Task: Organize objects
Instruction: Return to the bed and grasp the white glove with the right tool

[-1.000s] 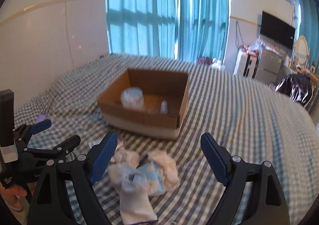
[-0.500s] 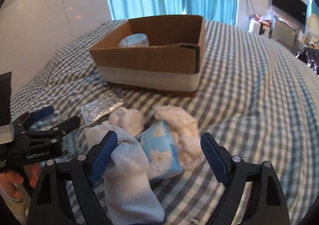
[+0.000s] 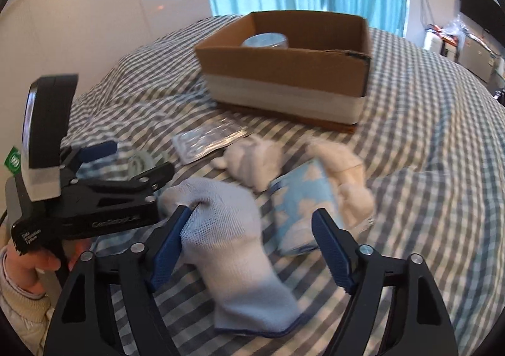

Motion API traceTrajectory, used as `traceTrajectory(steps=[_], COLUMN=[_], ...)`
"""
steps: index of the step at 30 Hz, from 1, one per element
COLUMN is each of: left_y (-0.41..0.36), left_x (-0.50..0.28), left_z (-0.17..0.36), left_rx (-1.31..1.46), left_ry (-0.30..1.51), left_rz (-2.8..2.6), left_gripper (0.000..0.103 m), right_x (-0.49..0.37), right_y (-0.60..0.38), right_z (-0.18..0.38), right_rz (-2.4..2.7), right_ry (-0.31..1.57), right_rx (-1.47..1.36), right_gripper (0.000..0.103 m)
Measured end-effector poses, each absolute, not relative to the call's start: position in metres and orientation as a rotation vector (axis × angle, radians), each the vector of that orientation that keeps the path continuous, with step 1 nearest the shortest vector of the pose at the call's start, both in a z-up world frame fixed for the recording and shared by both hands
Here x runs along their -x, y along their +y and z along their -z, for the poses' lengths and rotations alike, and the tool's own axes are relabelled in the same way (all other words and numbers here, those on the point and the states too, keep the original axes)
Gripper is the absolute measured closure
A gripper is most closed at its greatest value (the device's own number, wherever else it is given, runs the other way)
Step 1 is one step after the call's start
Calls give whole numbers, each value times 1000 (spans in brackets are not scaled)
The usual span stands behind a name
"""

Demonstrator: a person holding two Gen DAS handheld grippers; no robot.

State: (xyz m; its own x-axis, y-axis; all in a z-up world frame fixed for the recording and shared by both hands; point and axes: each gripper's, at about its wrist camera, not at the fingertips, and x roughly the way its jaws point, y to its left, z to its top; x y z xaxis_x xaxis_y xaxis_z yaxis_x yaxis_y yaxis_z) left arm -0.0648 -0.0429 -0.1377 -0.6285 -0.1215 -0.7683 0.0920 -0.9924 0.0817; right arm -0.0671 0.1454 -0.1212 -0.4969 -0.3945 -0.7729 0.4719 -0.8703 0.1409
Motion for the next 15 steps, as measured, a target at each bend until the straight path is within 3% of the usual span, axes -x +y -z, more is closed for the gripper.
traceTrajectory(steps=[2,3,4,7,15], left_y=[-47,-50,-52,-53,-33], left_x=[62,61,61,62,99], left_z=[139,140,140,138,136], left_rx=[-1299,-1308,-1314,-1321,-1367], left_ry=[-41,-20,-2,25,-48], left_rz=[2723,2716,2714,2716,2787], left_gripper=[0,0,0,0,0], right_x=[66,66,65,59,90], right_y=[140,137,134,135,180], right_z=[130,135,138,130,73], right_rz=[2299,2264,2241,2271,2463], right_ry=[113,99,90,104,62], right_rx=[-1204,-1211,-1218,-1183,-1087], right_gripper=[38,51,57,68,69])
